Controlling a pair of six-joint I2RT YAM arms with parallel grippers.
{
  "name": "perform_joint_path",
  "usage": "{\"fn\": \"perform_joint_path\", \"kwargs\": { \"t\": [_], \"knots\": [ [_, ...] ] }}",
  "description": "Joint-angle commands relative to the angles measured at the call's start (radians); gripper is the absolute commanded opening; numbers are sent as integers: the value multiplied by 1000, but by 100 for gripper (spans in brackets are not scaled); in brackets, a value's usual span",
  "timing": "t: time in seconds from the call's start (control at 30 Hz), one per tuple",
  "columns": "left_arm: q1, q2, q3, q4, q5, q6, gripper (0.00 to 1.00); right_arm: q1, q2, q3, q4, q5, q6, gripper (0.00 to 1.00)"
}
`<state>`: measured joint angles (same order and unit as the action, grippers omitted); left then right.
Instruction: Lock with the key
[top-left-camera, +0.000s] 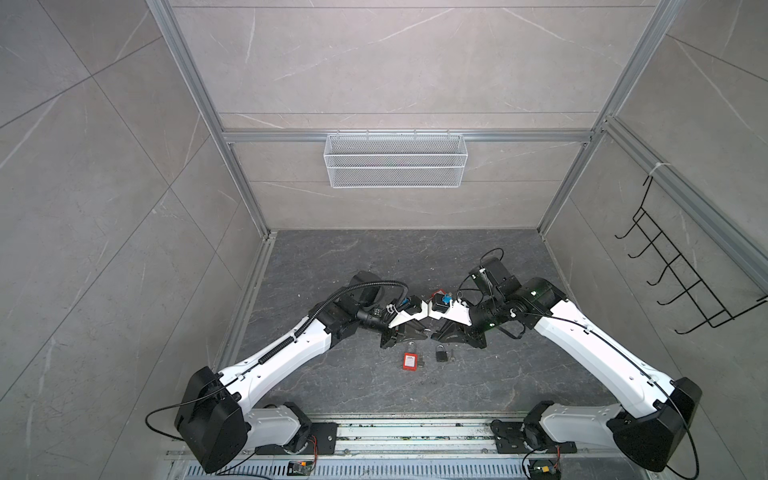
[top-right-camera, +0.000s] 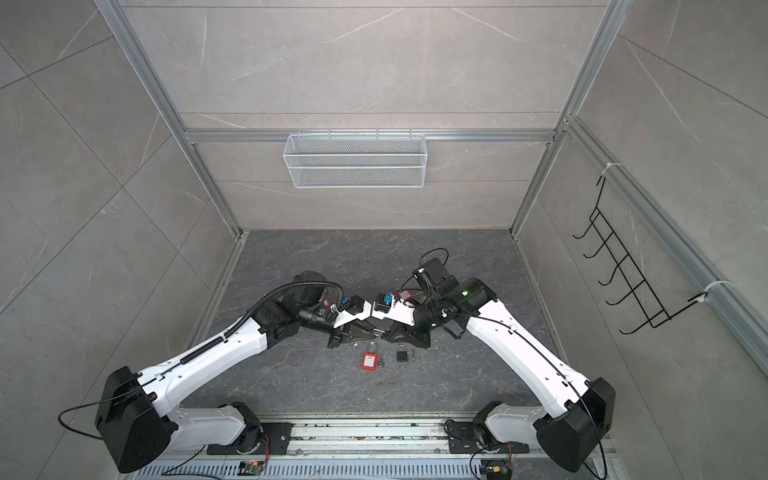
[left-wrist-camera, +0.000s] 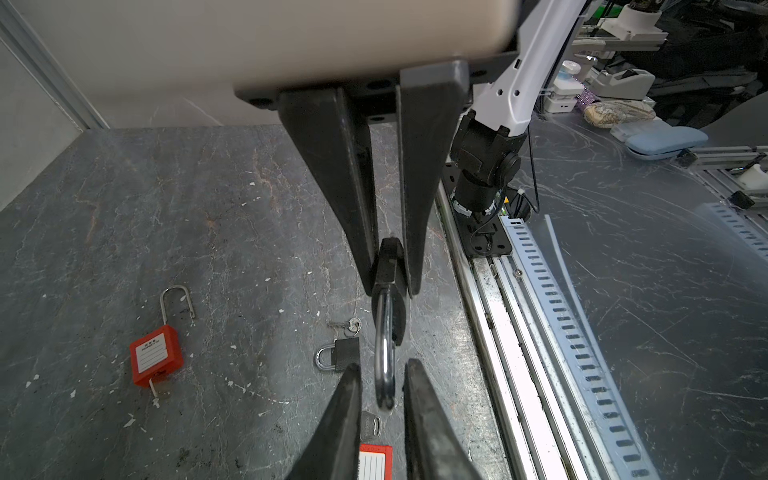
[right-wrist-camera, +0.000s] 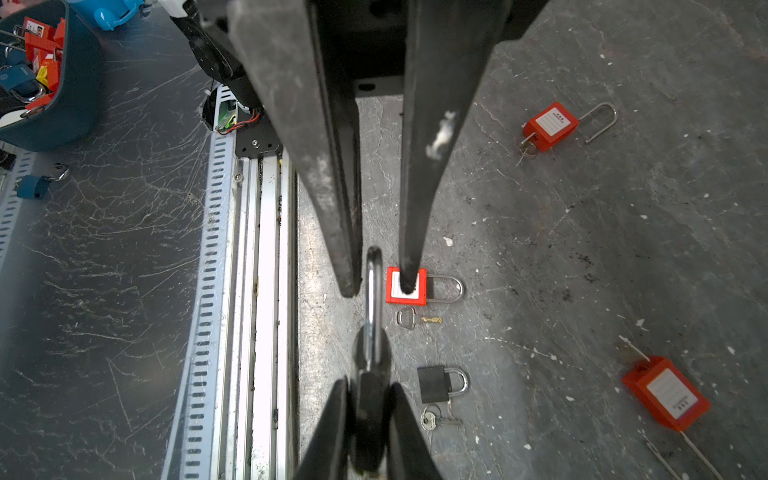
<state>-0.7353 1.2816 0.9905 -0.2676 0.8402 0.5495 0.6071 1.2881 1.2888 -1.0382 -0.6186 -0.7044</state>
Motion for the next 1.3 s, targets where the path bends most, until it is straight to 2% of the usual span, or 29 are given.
{"fn": "perform_joint_path", "kwargs": {
  "t": [0.0, 0.17, 0.4, 0.87, 0.97, 1.27],
  "knots": [
    [-3, -26, 30, 7, 13, 7, 17, -1, 9, 23, -28, -33, -18, 0],
    [-3, -27, 30, 26, 15, -11, 13, 0, 17, 17, -39, -33, -18, 0],
    [-12, -31, 21, 28, 11, -1, 0, -1, 13, 21, -35, -76, -17, 0],
    [-76, -42, -17, 71, -43, 17, 0, -1, 34, 34, 0, -130, -18, 0],
    [-79, -39, -18, 80, -14, -8, 0, -2, 41, 35, 21, -103, -22, 0],
    [-79, -36, -44, 124, 76, -116, 0, 5, -47, -52, 241, 4, -37, 0]
  ]
}}
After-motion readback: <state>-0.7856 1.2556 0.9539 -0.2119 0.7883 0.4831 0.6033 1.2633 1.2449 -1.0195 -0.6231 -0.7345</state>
